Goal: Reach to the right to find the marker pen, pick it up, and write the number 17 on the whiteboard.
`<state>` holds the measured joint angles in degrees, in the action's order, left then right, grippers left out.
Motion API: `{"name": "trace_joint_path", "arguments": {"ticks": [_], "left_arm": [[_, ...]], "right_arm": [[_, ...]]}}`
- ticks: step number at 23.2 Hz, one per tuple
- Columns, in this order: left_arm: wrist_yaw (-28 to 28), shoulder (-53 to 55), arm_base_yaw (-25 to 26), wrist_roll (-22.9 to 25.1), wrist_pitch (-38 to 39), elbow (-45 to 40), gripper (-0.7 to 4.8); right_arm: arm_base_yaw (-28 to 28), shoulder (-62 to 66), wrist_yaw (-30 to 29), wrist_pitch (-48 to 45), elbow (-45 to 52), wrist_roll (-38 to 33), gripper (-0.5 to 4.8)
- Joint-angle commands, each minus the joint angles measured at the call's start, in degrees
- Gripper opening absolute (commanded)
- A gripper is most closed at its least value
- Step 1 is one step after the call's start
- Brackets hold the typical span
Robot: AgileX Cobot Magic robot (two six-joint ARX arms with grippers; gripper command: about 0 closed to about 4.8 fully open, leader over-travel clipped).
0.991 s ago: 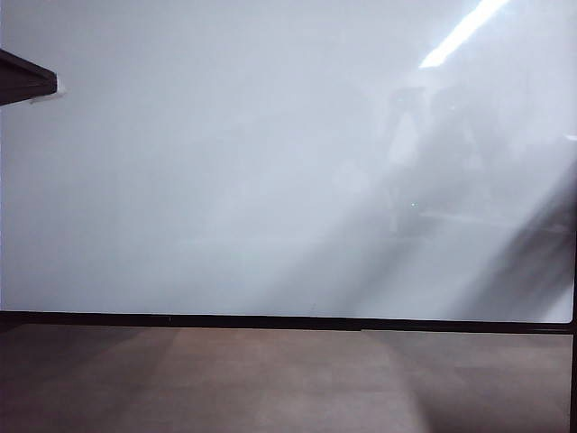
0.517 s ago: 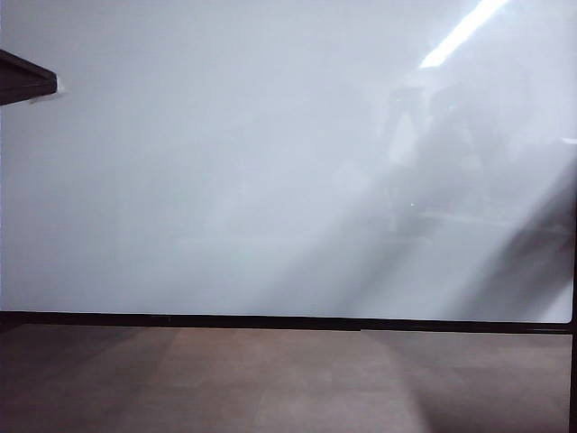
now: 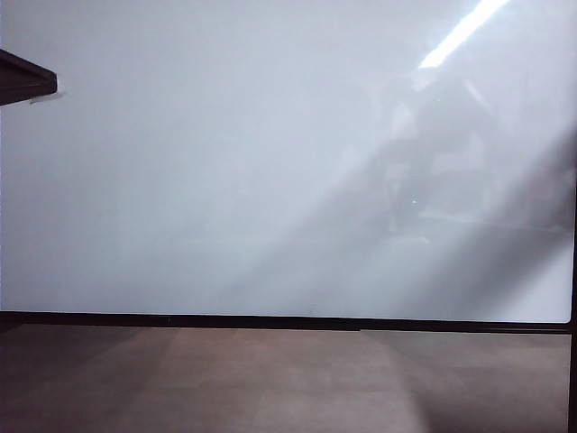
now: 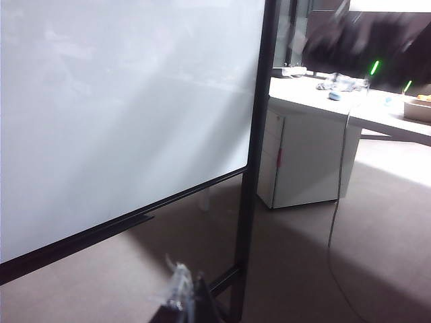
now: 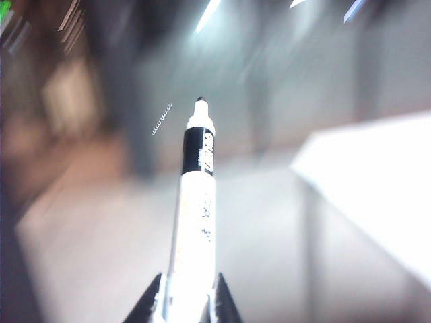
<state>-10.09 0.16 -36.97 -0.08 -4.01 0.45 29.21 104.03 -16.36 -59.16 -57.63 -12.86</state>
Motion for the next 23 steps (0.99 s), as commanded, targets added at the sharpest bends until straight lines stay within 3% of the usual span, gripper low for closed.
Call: {"name": "trace_joint_path", "arguments": {"ticks": [1,5,7,9,10,13,14,16,20,23], "left_arm": [[-0.24,0.07,0.00,-0.15,-0.72,0.04,-0.05],[-0.24,0.07,0.00,-0.15,-0.74,0.04,-0.05],[-0.22,0.07,0.00,-0.17,-0.70,0.04,-0.05],[0.07,0.07,0.00,-0.17,-0.22,0.13,-0.05],[1.03,0.07,0.00,-0.17,-0.28,0.61,-0.05],[4.35,0.07,0.00,-0.15,0.26,4.63,-0.05],[7.89,0.15,0.02,-0.17,2.69,8.41,-0.05],[12.22,1.70,0.11,-0.15,5.55,15.10,-0.05],[14.43,10.29,0.11,-0.15,2.95,28.63,-0.05],[15.39,15.61,0.09,-0.15,-1.60,33.94,-0.05]], "right_arm": [[2.32,-15.80,2.73,9.27,-0.24,-3.08,-0.06],[0.28,-39.39,0.09,29.64,-0.26,-5.46,-0.06],[-4.85,-46.90,-1.22,34.75,-0.44,-5.46,-0.06],[-13.29,-51.65,-1.16,38.18,-0.57,-5.68,-0.06],[-20.57,-53.09,1.55,39.58,-0.61,-5.77,-0.06],[-35.30,-52.02,7.87,39.63,-0.61,-4.37,-0.06],[-41.38,-49.99,12.24,39.63,-1.01,-2.64,-0.06],[-47.01,-45.00,14.08,39.60,-3.13,-1.73,-0.06],[-51.56,-34.05,14.25,39.67,-11.39,-1.99,-0.06],[-52.78,-30.32,14.58,39.67,-15.23,-1.97,-0.06]]}}
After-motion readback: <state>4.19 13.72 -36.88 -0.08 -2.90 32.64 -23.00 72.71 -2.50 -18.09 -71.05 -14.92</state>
